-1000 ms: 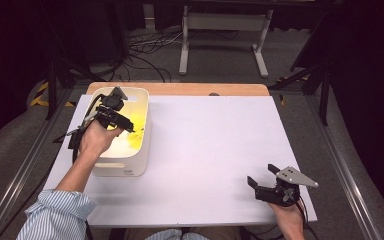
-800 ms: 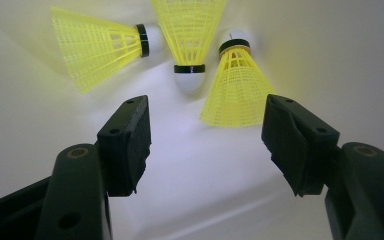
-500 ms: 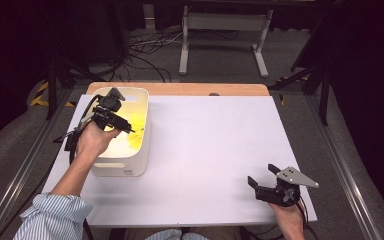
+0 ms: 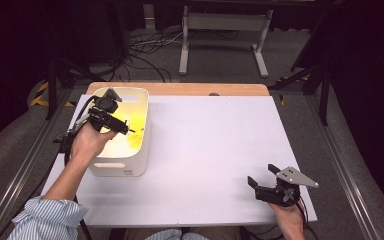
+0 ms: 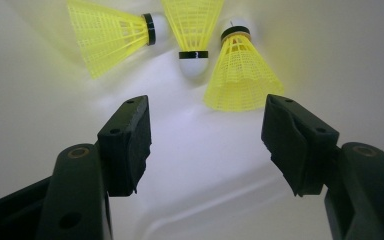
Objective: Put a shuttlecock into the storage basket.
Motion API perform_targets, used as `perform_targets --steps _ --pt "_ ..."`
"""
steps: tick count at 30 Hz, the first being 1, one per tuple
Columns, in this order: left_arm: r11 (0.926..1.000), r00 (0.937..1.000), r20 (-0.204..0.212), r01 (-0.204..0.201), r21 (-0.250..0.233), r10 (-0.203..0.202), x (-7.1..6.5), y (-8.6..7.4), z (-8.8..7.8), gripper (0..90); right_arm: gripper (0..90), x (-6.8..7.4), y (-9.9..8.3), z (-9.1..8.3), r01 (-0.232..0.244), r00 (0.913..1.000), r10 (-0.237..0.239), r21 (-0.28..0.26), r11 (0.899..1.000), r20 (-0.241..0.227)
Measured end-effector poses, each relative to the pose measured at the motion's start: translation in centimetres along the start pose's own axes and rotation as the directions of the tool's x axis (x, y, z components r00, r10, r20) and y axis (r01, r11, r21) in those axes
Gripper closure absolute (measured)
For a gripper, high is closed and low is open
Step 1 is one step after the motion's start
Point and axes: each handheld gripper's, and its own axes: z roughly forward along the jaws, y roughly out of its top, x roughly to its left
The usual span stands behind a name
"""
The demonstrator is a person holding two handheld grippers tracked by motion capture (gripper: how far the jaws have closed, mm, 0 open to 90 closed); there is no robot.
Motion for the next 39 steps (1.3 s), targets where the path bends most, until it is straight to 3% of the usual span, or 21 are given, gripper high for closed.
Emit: perform_targets --steps 23,39 --pt "0.9996 0.9997 -0.004 0.026 -0.011 -0.026 1.2 -1.3 -1.7 38.8 11.6 0.0 0.0 0.0 0.003 1.0000 -0.003 0.002 1.000 0.001" --pt "0.9995 0.9997 -0.014 0.021 -0.023 -0.022 1.5 -1.9 -2.9 39.0 11.6 0.0 0.0 0.0 0.004 1.0000 -0.004 0.001 1.000 0.002"
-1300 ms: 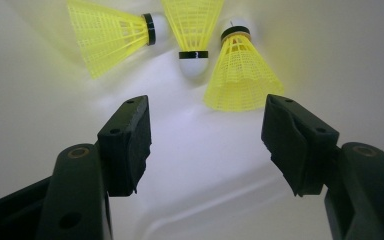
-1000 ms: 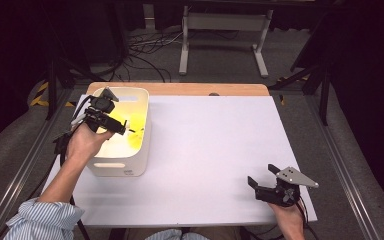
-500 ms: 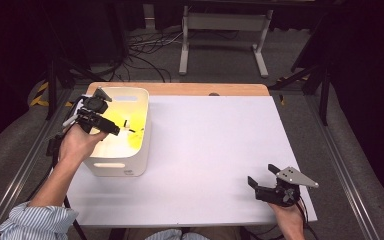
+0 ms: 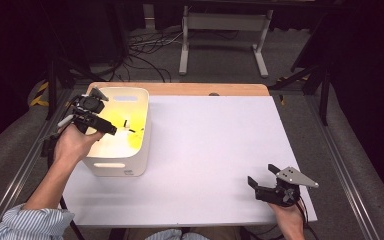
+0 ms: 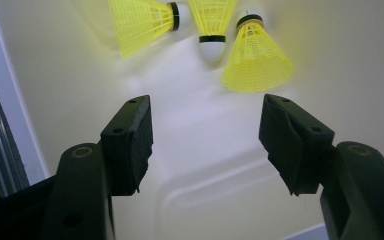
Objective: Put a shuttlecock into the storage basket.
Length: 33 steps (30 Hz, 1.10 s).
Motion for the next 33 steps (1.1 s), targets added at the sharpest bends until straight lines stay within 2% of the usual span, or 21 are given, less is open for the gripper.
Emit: perform_targets --steps 33 --pt "0.9994 1.0000 -0.003 0.008 -0.033 -0.008 1.0 -1.0 -2.3 39.7 11.6 0.0 0.0 0.0 -0.003 1.0000 0.003 -0.002 1.000 0.000"
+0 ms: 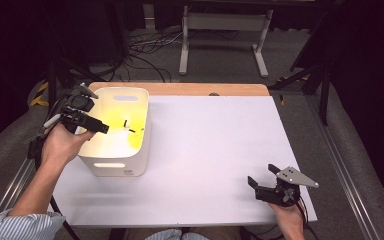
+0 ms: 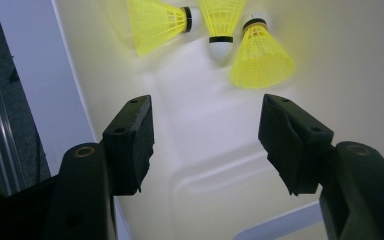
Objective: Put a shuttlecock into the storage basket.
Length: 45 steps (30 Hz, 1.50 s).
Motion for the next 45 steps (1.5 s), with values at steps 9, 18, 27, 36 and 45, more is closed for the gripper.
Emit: perform_targets --steps 9,18,27,36,45 --pt "0.9999 0.9999 -0.004 0.012 -0.004 -0.012 0.6 -0.3 -0.3 39.7 11.6 0.0 0.0 0.0 -0.001 1.0000 0.001 0.000 1.000 0.001" --pt "0.9995 0.9996 -0.009 0.028 -0.012 -0.028 1.2 -0.6 -0.7 39.6 11.6 -0.1 0.0 0.0 -0.002 1.0000 0.002 0.000 1.000 0.001" --pt "0.9991 0.9992 -0.010 0.040 -0.013 -0.040 1.6 -0.8 -0.8 39.6 11.6 -0.1 0.0 0.0 -0.002 1.0000 0.002 0.000 1.000 0.001" --pt "0.9981 0.9984 -0.008 0.056 -0.026 -0.057 2.1 -1.1 -0.9 39.5 11.6 -0.1 0.0 -0.1 -0.001 1.0000 0.001 -0.001 1.000 0.001" --pt "0.9973 0.9976 -0.010 0.068 -0.026 -0.069 2.6 -1.5 -0.9 39.3 11.6 -0.1 0.0 0.0 -0.002 1.0000 0.002 0.000 1.000 0.001"
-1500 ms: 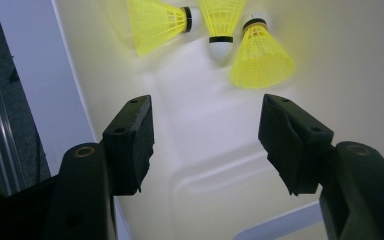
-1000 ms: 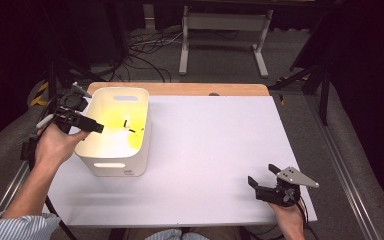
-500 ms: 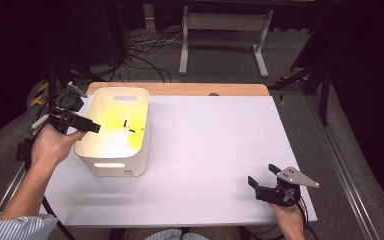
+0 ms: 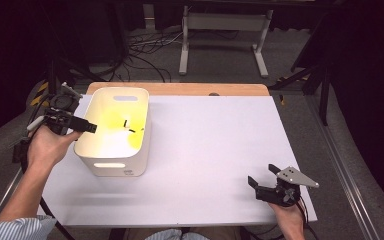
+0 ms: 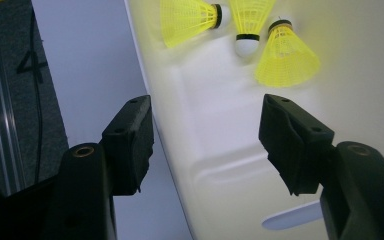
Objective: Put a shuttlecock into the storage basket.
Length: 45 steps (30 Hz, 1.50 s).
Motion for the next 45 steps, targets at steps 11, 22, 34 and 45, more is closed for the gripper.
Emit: perform_targets --steps 11,22,34,45 --pt "0.9998 0.9998 0.007 0.017 -0.007 -0.017 0.6 -0.4 0.0 39.3 11.6 0.0 0.0 0.0 0.001 1.0000 -0.001 0.000 1.000 0.000" --pt "0.9990 0.9991 0.005 0.042 -0.012 -0.042 1.6 -1.1 -0.3 39.3 11.6 0.0 0.0 0.0 0.001 1.0000 -0.001 -0.001 1.000 -0.002" --pt "0.9977 0.9978 0.007 0.066 -0.015 -0.066 2.7 -1.8 -0.4 39.3 11.6 0.1 0.0 0.0 -0.001 1.0000 0.001 0.002 1.000 0.000" --pt "0.9950 0.9956 0.005 0.094 -0.034 -0.094 3.6 -2.5 -0.4 39.3 11.6 0.1 0.0 0.0 -0.001 1.0000 0.001 0.001 1.000 -0.001"
